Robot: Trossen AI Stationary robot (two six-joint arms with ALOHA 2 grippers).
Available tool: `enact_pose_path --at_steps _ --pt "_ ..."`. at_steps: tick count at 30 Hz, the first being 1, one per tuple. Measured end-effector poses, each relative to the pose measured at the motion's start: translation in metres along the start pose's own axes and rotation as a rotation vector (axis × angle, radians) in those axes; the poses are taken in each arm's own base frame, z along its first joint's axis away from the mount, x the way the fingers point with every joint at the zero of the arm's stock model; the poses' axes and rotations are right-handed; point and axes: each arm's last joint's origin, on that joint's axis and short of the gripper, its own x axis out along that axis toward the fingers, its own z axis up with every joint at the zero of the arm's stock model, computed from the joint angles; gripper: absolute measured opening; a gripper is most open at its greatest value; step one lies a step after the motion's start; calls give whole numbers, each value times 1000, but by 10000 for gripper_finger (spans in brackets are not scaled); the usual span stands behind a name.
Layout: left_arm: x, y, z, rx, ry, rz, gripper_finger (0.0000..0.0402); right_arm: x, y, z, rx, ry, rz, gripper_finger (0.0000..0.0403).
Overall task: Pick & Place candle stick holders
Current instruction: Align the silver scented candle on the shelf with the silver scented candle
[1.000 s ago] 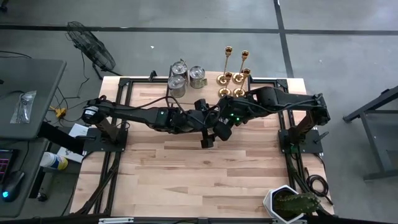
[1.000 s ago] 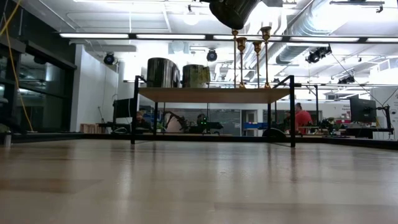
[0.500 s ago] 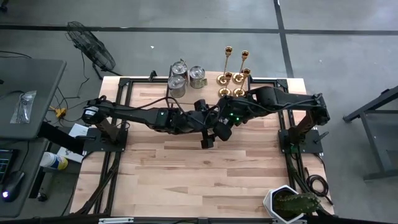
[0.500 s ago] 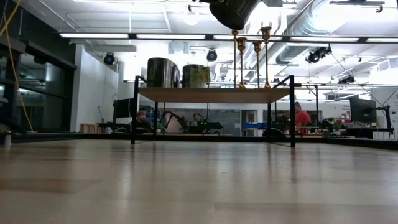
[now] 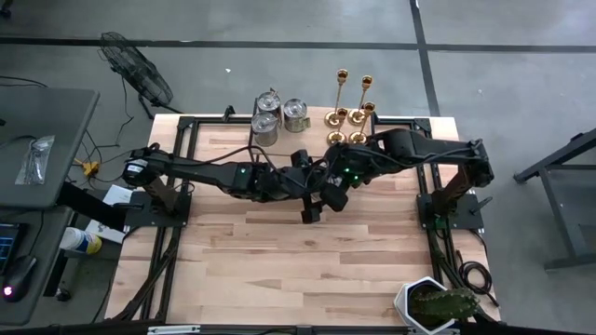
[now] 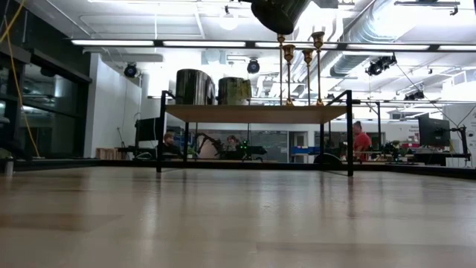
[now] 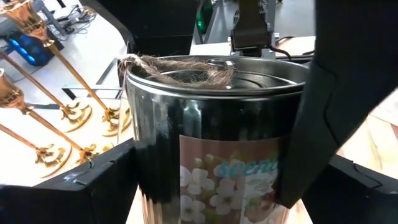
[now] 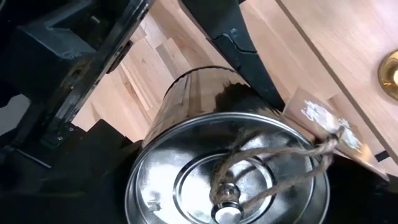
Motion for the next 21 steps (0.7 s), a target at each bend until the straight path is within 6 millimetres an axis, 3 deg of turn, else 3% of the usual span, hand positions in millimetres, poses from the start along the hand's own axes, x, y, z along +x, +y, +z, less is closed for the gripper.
enact_pose_path --at_steps 9,15,18,21 --pt "0 1 1 -10 -10 34 354 -15 -6 -2 37 -20 9 376" --pt "11 -4 -18 59 119 41 354 -29 -9 -2 62 -71 34 374" --pt "9 -3 -10 31 71 67 353 -34 -9 -2 66 -88 55 372" --pt "13 -4 -17 48 109 76 353 -43 -12 -4 75 -102 61 372"
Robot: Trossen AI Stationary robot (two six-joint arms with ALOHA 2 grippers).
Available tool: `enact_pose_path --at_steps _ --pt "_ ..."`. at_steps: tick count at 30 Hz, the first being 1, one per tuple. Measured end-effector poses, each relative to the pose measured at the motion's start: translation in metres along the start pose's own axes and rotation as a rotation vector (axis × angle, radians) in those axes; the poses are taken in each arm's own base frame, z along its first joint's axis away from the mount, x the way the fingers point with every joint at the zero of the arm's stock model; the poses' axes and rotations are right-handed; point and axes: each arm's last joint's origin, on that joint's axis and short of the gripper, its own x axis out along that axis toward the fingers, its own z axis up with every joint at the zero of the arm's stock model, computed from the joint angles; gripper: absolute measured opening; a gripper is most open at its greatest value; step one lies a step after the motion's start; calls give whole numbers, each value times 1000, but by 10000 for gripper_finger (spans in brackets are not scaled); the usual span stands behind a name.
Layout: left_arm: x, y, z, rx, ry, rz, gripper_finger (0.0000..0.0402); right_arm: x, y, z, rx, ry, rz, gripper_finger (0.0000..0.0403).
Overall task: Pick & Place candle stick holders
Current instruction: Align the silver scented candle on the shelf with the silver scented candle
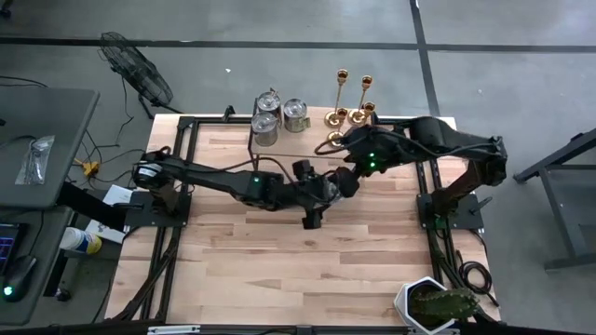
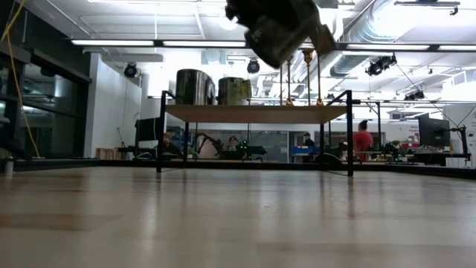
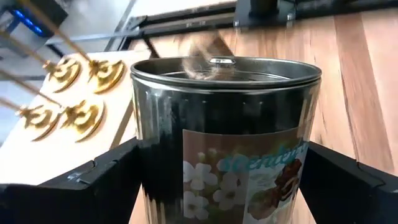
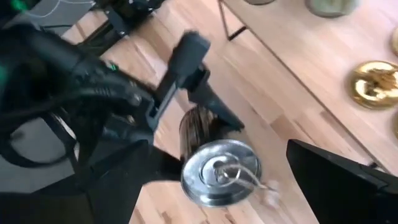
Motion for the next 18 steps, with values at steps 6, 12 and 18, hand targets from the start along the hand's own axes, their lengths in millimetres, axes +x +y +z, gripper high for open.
enact_pose_path --at_steps 6,12,18 --pt "0 4 1 -86 -15 128 353 -24 -9 -9 42 -27 -43 369" --pt "-13 16 3 -146 -29 324 353 -61 -16 -29 59 -150 -141 368" --pt "-10 27 6 -193 -46 359 353 -82 -16 -52 31 -246 -219 368"
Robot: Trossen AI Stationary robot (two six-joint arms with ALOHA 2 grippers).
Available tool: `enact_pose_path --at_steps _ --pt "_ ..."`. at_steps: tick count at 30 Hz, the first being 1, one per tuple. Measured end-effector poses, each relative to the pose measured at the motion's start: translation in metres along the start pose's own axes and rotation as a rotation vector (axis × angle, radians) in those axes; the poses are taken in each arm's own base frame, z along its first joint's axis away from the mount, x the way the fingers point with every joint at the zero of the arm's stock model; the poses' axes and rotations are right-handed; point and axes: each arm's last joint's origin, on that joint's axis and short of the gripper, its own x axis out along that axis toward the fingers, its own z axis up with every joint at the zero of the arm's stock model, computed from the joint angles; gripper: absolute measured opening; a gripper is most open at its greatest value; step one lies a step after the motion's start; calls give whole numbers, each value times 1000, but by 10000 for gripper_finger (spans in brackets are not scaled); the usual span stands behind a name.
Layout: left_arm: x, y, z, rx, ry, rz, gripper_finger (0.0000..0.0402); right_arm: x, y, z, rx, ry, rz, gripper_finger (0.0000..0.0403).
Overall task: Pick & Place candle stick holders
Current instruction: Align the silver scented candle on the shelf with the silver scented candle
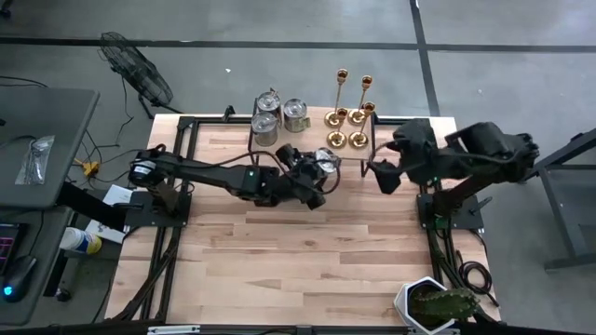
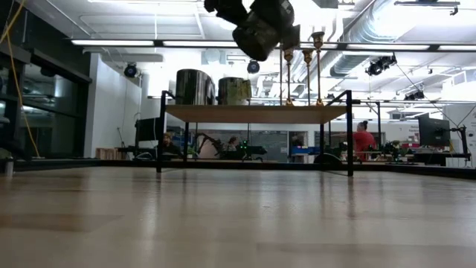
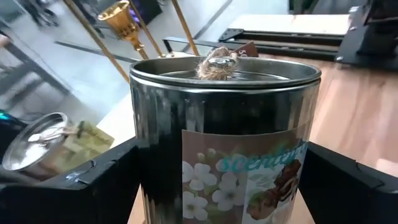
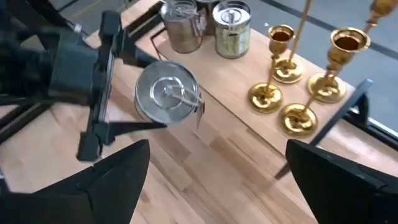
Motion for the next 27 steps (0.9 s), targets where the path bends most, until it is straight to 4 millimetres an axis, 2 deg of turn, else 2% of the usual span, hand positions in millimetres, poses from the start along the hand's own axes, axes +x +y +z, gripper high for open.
enact_pose_path --at_steps 5,10,20,24,27 --pt "14 12 4 -44 10 -54 353 0 5 -21 -61 -4 -27 368" --pt "26 24 5 -64 24 -74 353 14 -2 -51 -55 30 -83 368" --pt "27 36 5 -81 43 11 353 31 -19 -95 84 60 10 368" --pt "23 42 -12 -116 63 63 353 36 -21 -105 106 66 36 368" --pt "16 50 -27 -210 23 71 353 37 -20 -107 104 70 43 368"
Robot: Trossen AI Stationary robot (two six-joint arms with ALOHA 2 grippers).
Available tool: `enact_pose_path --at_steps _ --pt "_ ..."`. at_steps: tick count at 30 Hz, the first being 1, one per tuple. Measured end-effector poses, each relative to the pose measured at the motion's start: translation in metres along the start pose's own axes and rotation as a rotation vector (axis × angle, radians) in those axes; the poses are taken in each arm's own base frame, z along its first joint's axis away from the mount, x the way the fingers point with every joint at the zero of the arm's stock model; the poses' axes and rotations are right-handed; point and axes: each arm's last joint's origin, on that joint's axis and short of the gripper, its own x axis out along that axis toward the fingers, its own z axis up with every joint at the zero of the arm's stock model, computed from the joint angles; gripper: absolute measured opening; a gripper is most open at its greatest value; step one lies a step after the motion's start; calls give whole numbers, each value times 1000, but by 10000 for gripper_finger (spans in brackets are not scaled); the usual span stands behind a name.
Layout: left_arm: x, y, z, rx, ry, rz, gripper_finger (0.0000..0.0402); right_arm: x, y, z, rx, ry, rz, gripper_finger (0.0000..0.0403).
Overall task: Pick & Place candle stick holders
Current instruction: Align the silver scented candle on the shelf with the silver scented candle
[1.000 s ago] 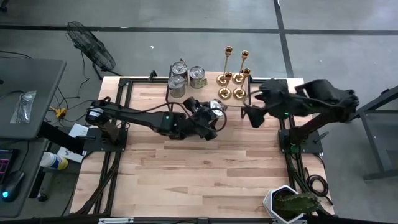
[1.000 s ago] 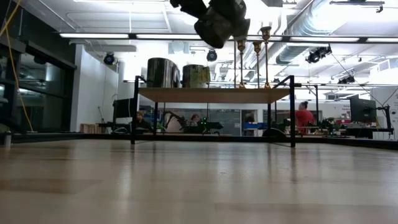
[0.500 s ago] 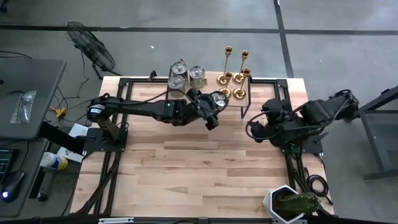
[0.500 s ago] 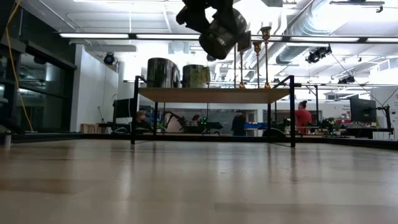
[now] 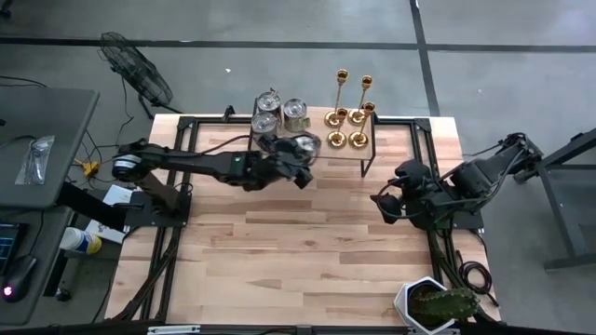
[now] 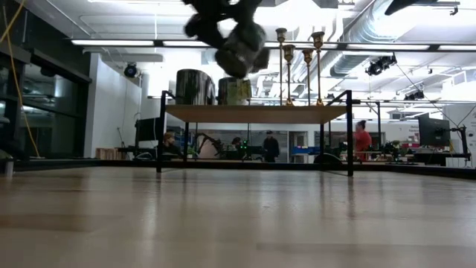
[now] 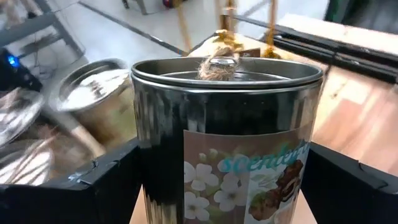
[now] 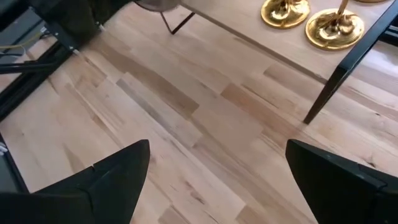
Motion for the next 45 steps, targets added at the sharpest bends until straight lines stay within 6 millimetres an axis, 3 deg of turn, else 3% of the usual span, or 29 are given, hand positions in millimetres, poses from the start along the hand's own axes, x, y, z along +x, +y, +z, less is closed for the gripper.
enact_pose_path --at_steps 4,10,17,24,45 --pt "-7 12 -11 -89 -113 -27 353 1 0 -1 -8 1 0 368" --pt "11 28 -31 -234 -173 -4 355 1 1 -1 -23 -1 5 368" --pt "24 36 -29 -268 -226 43 353 1 1 -1 -30 1 6 368" --pt "50 29 -42 -258 -206 46 353 1 0 0 -31 14 6 368" --pt "69 24 -55 -275 -215 165 353 1 0 -1 -60 41 10 368"
